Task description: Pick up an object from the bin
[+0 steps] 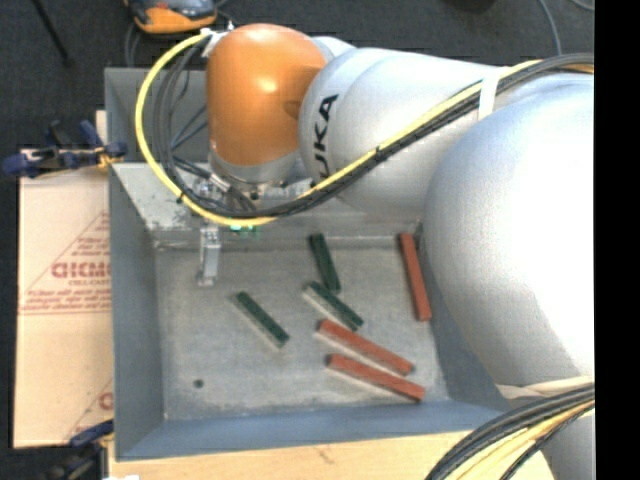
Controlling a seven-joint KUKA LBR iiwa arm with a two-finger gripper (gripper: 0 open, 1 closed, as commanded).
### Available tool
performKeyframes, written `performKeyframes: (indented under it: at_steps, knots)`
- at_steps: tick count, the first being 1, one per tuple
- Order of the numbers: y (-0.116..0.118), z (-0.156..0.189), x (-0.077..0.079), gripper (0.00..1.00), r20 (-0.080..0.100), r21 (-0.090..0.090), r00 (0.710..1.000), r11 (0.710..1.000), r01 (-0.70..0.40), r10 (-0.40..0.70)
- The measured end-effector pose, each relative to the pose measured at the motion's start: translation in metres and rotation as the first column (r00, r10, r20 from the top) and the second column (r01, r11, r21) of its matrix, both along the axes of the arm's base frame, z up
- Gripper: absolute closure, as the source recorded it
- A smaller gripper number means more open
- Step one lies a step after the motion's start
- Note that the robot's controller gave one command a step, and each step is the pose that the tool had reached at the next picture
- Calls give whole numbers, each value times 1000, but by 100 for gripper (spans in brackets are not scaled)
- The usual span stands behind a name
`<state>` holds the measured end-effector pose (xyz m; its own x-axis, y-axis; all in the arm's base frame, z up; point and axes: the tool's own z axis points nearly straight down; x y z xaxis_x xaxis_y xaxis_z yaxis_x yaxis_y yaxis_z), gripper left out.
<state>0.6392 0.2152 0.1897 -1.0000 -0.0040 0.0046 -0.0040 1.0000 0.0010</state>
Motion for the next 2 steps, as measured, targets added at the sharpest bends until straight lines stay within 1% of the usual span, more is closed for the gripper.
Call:
performKeyframes:
  at_steps: [1,2]
  knots:
    - [-1,5,1,0,6,1,1000,1000,3,-3]
    - [-51,-68,-23,0,11,3,1000,1000,18,-18]
